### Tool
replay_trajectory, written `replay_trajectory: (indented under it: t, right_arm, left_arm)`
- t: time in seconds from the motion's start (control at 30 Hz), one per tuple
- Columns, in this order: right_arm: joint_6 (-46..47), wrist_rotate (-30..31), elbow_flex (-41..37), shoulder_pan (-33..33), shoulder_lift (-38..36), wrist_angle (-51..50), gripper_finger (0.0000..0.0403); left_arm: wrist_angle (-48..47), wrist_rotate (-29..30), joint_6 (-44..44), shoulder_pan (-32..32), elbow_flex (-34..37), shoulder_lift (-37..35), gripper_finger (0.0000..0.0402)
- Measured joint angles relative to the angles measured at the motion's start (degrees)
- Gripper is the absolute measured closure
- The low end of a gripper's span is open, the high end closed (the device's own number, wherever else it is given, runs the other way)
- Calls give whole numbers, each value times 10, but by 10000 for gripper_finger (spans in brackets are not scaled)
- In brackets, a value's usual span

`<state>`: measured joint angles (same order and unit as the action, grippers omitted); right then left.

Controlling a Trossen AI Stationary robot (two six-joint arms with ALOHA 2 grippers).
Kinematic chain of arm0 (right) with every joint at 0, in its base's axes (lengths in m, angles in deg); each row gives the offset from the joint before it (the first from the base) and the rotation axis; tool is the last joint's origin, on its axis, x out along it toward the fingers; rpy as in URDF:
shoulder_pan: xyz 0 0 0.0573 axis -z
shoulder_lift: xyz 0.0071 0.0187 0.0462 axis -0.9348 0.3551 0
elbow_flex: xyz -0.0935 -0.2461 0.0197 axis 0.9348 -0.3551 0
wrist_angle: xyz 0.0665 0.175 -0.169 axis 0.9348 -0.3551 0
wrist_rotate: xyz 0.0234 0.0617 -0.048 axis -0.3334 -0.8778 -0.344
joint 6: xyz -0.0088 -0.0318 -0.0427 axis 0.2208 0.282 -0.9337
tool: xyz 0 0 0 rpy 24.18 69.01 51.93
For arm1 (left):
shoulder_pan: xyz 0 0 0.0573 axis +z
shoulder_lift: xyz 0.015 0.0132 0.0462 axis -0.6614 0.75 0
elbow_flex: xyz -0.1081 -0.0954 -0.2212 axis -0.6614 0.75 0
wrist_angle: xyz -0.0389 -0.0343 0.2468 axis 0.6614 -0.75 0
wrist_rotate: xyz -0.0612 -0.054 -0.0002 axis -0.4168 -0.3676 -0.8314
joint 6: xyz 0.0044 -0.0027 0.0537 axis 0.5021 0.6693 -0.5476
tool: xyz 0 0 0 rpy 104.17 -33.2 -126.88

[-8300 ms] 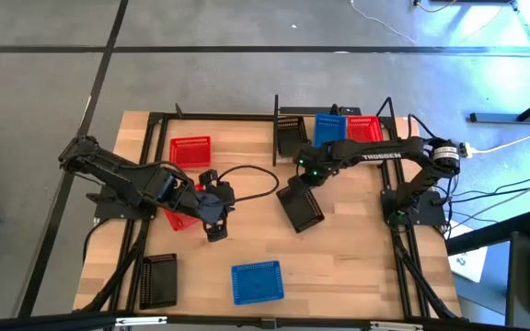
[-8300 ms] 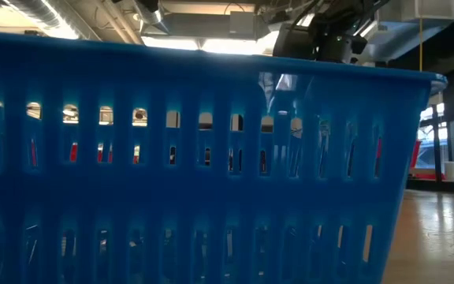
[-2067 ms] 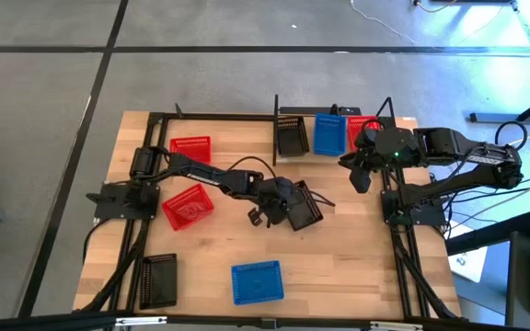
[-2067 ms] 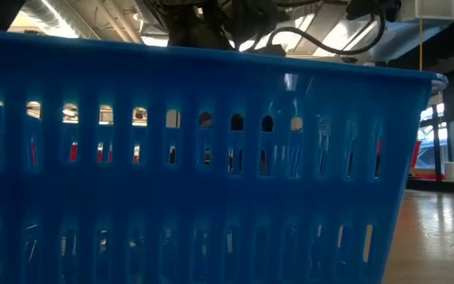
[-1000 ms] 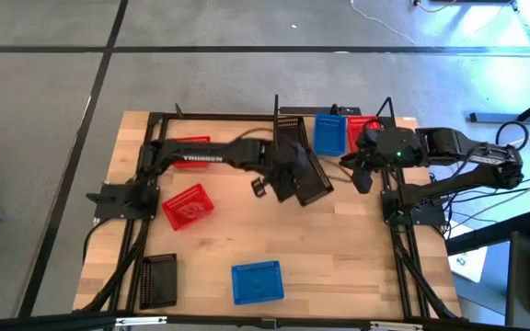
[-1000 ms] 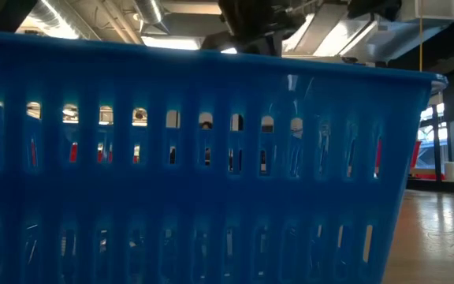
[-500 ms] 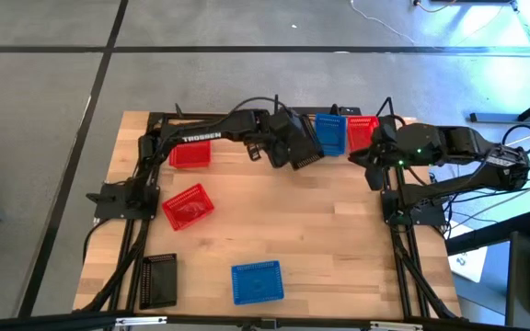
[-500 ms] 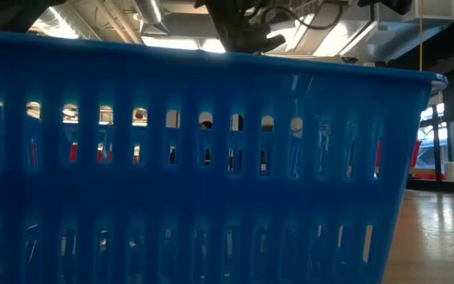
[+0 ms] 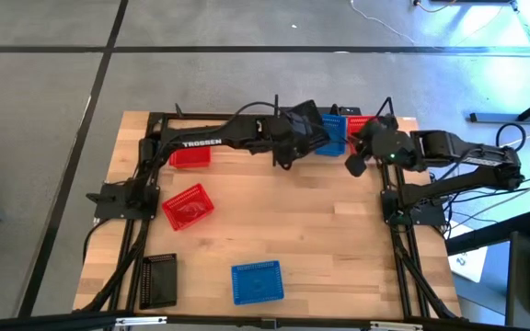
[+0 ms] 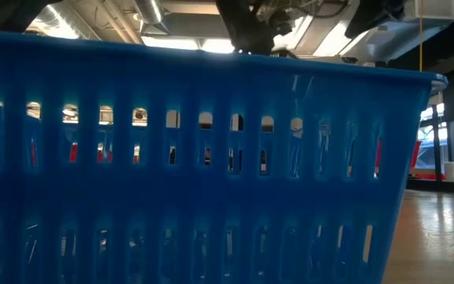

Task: Stack baskets on shelf by color
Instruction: Stack the right black bin on top of the other black bin on the shelf

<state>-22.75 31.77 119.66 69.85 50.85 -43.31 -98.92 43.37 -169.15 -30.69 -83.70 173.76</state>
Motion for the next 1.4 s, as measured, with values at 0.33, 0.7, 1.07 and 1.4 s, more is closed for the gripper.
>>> replay_trajectory:
  t: [0.33,0.7,1.07,1.4]
  right_arm:
    - [-152,-2,0,0,28,79,336]
    - [-136,0,0,0,29,84,336]
    - [-89,1,0,11,29,83,336]
    - [-84,-3,0,15,32,83,335]
  left_arm:
    - [67,66,0,-36,0,0,401]
    - [89,78,1,-51,0,0,401]
    - [100,78,1,-53,0,0,401]
    - [100,77,1,-64,0,0,401]
